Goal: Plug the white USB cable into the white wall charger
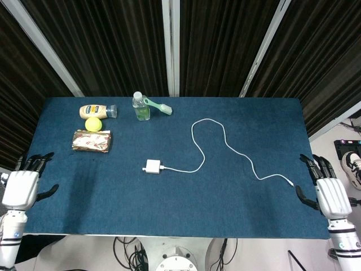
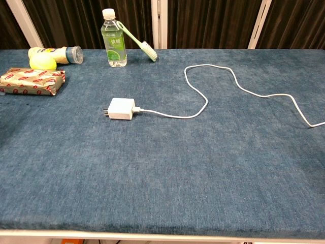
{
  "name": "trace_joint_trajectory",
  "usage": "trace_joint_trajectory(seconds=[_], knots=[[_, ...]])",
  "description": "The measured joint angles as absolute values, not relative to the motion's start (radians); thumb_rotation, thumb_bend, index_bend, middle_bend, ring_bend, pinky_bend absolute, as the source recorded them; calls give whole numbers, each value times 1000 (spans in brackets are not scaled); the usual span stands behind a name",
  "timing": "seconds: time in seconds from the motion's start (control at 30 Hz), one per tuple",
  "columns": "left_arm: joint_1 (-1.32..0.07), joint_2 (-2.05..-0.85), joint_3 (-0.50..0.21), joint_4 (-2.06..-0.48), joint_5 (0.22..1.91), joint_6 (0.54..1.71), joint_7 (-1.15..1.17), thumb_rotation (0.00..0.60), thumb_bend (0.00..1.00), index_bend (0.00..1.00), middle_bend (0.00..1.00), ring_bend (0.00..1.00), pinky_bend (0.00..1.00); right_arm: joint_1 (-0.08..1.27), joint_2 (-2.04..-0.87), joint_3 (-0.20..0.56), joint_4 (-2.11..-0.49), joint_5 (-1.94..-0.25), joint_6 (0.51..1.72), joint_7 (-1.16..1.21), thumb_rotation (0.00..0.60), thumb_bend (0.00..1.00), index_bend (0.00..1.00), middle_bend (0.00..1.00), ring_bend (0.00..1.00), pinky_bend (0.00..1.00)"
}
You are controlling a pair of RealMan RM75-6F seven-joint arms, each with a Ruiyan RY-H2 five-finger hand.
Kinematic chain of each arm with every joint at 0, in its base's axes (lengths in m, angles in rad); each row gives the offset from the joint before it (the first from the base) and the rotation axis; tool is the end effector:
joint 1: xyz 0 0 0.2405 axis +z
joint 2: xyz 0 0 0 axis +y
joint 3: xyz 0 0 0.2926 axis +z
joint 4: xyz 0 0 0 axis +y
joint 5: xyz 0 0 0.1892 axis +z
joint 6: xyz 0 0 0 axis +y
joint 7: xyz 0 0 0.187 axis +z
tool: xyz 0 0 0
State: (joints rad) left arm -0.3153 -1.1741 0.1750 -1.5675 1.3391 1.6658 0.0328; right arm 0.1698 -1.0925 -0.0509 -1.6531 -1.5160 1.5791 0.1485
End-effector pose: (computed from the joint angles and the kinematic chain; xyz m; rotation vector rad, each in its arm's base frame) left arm -0.3220 0.2613 0.1856 -1.4147 -0.8058 -0.9254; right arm -0.3110 -0.2328 0.1978 1.3928 -0.9756 1.0905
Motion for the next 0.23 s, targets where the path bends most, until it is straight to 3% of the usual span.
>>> trace_joint_trajectory(seconds=[0.23], knots=[[-207, -1194, 182, -1575, 1377, 1706, 47, 600, 159, 152, 235, 154, 9, 117, -1092, -60, -1637, -1531, 1601, 160, 600, 327, 0, 146, 15, 0]])
